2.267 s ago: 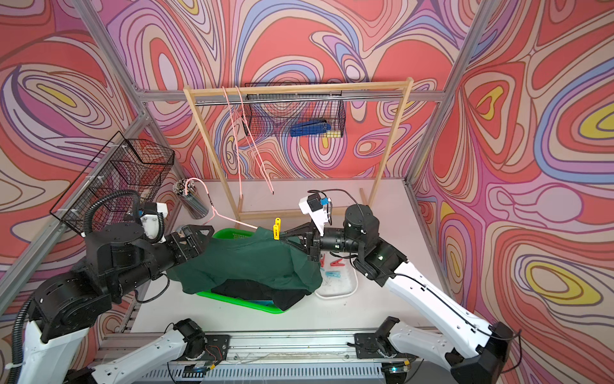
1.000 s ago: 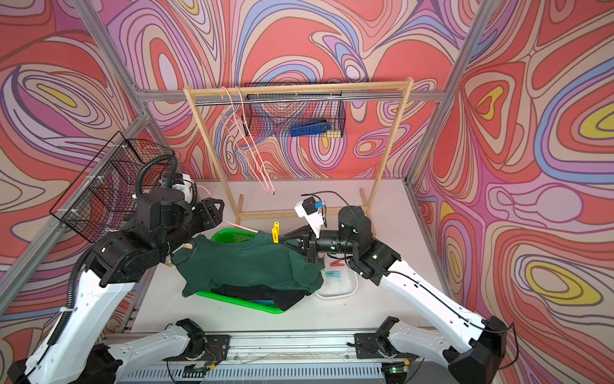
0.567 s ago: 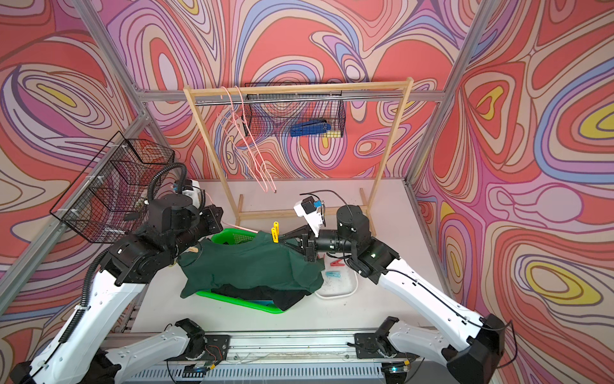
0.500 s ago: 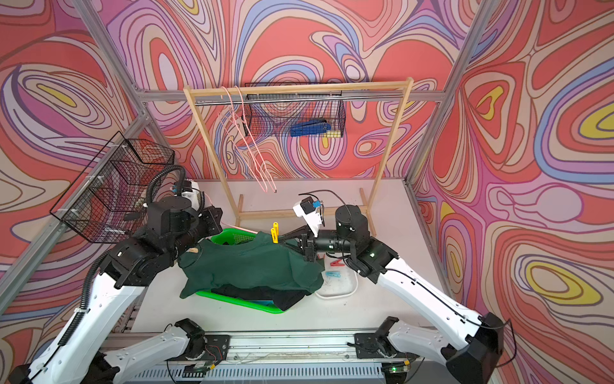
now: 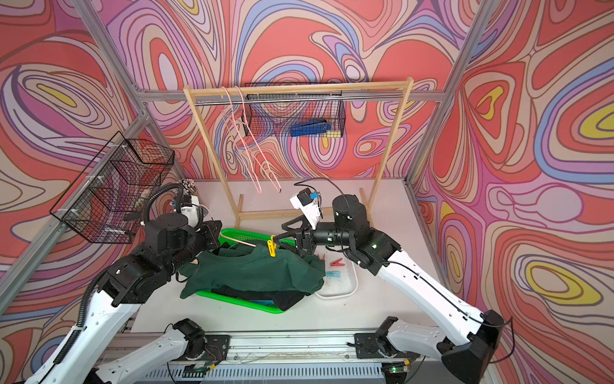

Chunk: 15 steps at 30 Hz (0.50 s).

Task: Remove the clothespins securing t-shirts to the hanger
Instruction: Adjust the T-shirt in the basket.

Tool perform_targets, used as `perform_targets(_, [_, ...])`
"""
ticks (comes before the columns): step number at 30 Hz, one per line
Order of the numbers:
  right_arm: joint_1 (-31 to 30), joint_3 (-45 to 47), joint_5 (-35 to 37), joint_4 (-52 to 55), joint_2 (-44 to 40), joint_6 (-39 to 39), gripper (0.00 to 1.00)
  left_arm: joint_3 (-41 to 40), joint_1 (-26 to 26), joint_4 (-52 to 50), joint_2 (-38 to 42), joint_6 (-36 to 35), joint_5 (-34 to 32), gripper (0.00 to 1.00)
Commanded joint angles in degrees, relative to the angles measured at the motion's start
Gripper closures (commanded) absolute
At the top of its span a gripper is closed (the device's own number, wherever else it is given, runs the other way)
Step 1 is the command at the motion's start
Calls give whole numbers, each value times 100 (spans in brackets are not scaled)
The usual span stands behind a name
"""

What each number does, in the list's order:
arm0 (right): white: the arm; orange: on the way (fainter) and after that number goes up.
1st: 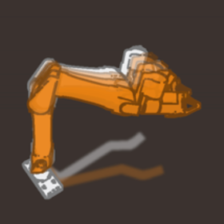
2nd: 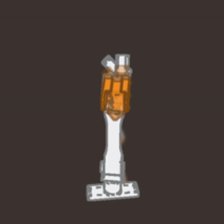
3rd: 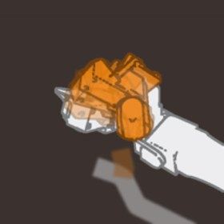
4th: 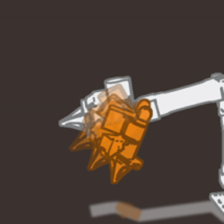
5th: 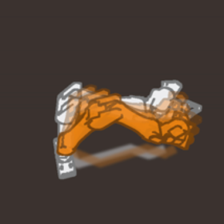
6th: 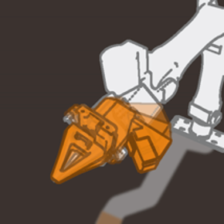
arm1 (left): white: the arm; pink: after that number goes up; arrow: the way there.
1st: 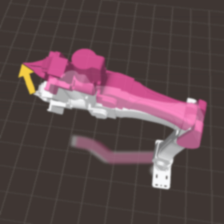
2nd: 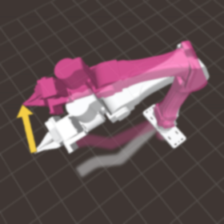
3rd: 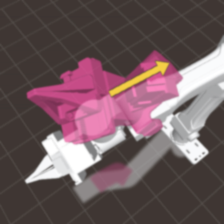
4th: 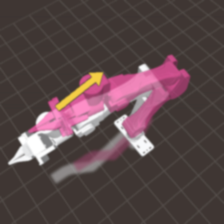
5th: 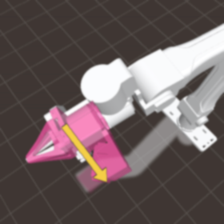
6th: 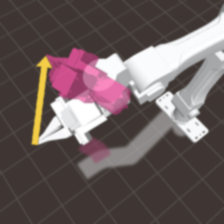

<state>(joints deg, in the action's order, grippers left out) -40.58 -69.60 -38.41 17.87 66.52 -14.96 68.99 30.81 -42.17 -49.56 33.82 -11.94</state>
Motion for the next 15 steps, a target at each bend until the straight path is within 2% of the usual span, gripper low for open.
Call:
perform_targets(1, [-20, -328, 126, 620, 134, 346, 32, -8, 17, 124, 70, -147, -5, 100])
perform_targets(7, [-20, -793, 44, 1410, 444, 591, 27, -90, 20, 102, 56, -163, -48, 100])
perform_targets(15, [-29, -679, -339, 1135, 542, 325, 27, -258, 21, 159, 101, -86, -194, 100])
